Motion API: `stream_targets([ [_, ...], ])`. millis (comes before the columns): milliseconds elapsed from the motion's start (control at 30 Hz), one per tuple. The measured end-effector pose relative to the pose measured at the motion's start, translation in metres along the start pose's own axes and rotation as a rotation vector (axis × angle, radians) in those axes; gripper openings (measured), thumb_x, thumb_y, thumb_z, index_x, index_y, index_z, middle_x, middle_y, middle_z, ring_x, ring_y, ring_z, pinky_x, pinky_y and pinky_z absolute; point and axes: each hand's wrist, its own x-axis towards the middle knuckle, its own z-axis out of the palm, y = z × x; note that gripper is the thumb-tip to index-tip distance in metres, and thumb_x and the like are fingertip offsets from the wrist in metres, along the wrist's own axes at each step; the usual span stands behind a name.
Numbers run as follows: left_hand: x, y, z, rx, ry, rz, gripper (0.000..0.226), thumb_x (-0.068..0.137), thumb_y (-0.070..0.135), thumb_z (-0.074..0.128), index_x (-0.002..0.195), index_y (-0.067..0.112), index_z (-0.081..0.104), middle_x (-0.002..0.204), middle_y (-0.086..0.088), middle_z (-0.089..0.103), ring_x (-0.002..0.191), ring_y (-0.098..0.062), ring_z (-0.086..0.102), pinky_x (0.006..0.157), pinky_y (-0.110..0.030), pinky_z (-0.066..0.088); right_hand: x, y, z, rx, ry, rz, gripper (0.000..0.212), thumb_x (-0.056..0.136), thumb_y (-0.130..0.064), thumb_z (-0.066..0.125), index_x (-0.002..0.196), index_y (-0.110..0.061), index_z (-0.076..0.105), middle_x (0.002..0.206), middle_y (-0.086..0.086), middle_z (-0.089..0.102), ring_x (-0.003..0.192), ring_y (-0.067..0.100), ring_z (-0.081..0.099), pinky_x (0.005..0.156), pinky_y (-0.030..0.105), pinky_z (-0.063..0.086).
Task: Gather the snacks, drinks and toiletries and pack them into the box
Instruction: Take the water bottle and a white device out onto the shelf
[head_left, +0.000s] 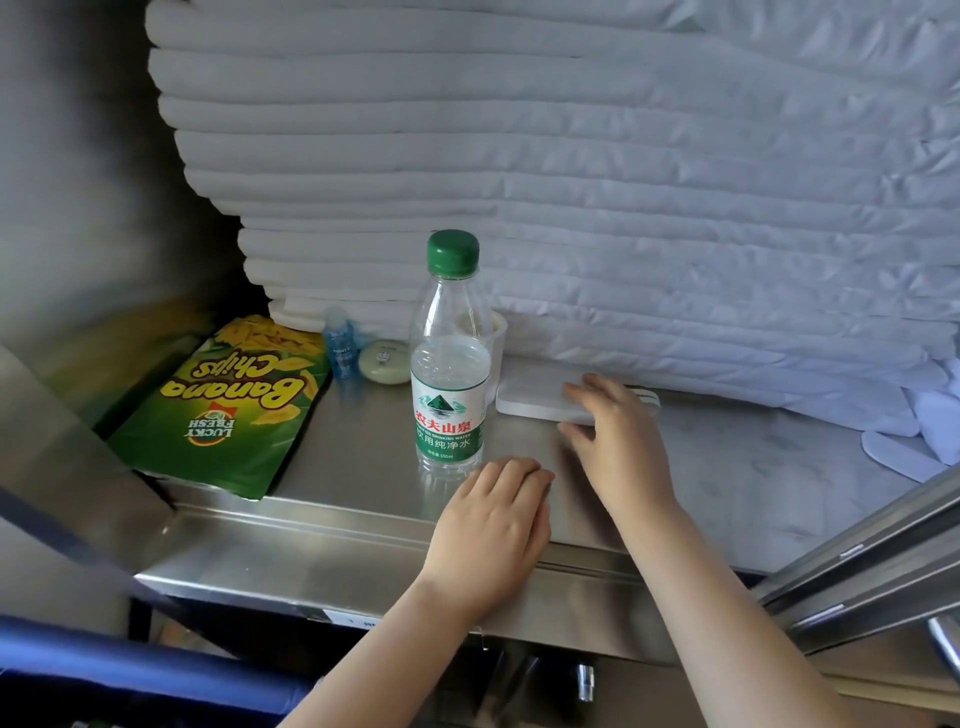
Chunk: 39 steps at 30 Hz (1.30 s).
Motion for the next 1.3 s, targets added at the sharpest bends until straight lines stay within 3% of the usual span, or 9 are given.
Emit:
stream_targets([
  [133, -0.017, -0.017, -0.014, -0.129, 0.07, 0.004, 0.022, 0.088, 0.013, 0.053, 0.106, 0.008, 0.064, 0.104, -0.005, 0.06, 0.09, -0.023, 0.056, 0.081, -0.031, 0.047, -0.028, -0.019, -0.004, 0.16, 0.127, -0.144, 0.033, 0.081, -0.016, 0.071, 0.114, -0.013, 0.064, 0.113, 0.0, 0.061, 0.107, 0.019, 0.057, 0.092, 0.022, 0.04],
  [200, -0.031, -0.03, -0.022, -0.103, 0.135, -0.068, 0.022, 0.088, 0.015, 0.05, 0.102, 0.008, 0.066, 0.101, -0.004, 0.061, 0.088, -0.023, 0.056, 0.078, -0.033, 0.046, -0.038, -0.03, -0.002, 0.232, 0.028, -0.157, 0.035, 0.081, -0.022, 0.071, 0.115, -0.017, 0.063, 0.109, -0.006, 0.062, 0.102, 0.012, 0.058, 0.088, 0.019, 0.043],
  [300, -0.045, -0.043, -0.03, -0.072, 0.19, -0.189, 0.022, 0.087, 0.018, 0.047, 0.097, 0.009, 0.066, 0.098, -0.004, 0.06, 0.084, -0.023, 0.054, 0.076, -0.033, 0.045, -0.042, -0.048, 0.007, 0.318, -0.106, -0.107, 0.044, 0.078, -0.031, 0.073, 0.119, -0.019, 0.06, 0.108, -0.008, 0.063, 0.099, 0.007, 0.058, 0.087, 0.026, 0.048],
  [500, -0.052, -0.051, -0.032, -0.009, 0.101, -0.241, 0.021, 0.087, 0.02, 0.052, 0.101, 0.01, 0.063, 0.101, -0.002, 0.059, 0.086, -0.022, 0.054, 0.077, -0.032, 0.045, -0.038, -0.071, 0.023, 0.407, -0.104, -0.026, 0.054, 0.07, -0.042, 0.076, 0.119, -0.032, 0.054, 0.103, -0.022, 0.062, 0.094, -0.003, 0.057, 0.079, 0.02, 0.048],
  [700, -0.05, -0.048, -0.033, -0.02, 0.077, -0.212, 0.026, 0.087, 0.02, 0.049, 0.106, 0.008, 0.061, 0.104, -0.003, 0.059, 0.088, -0.021, 0.053, 0.081, -0.031, 0.042, -0.033, -0.074, 0.031, 0.467, -0.129, 0.022, 0.053, 0.07, -0.038, 0.076, 0.118, -0.034, 0.054, 0.101, -0.019, 0.063, 0.096, 0.0, 0.058, 0.08, 0.033, 0.052],
  [933, -0.024, -0.039, -0.03, -0.041, -0.048, -0.158, 0.04, 0.08, 0.014, 0.068, 0.118, 0.009, 0.059, 0.115, -0.004, 0.06, 0.098, -0.023, 0.059, 0.09, -0.029, 0.04, -0.036, -0.043, 0.012, 0.471, -0.077, 0.114, 0.05, 0.074, -0.033, 0.076, 0.119, -0.028, 0.055, 0.108, -0.018, 0.063, 0.095, -0.004, 0.06, 0.079, 0.026, 0.053],
  [1067, 0.001, -0.022, -0.018, -0.059, -0.17, -0.036, 0.045, 0.085, 0.024, 0.057, 0.128, 0.013, 0.054, 0.124, 0.0, 0.058, 0.108, -0.021, 0.057, 0.095, -0.032, 0.044, -0.042, -0.006, -0.011, 0.453, -0.019, 0.214, 0.043, 0.077, -0.025, 0.075, 0.117, -0.026, 0.057, 0.106, -0.018, 0.065, 0.095, -0.005, 0.06, 0.079, 0.014, 0.048],
  [1300, 0.022, -0.004, 0.0, -0.042, -0.218, 0.076, 0.045, 0.085, 0.031, 0.042, 0.124, 0.016, 0.059, 0.114, 0.005, 0.063, 0.106, -0.019, 0.059, 0.094, -0.032, 0.047, -0.056, 0.038, -0.036, 0.39, 0.105, 0.387, 0.03, 0.086, -0.019, 0.065, 0.113, -0.026, 0.053, 0.103, -0.016, 0.059, 0.1, 0.008, 0.06, 0.076, 0.019, 0.041],
])
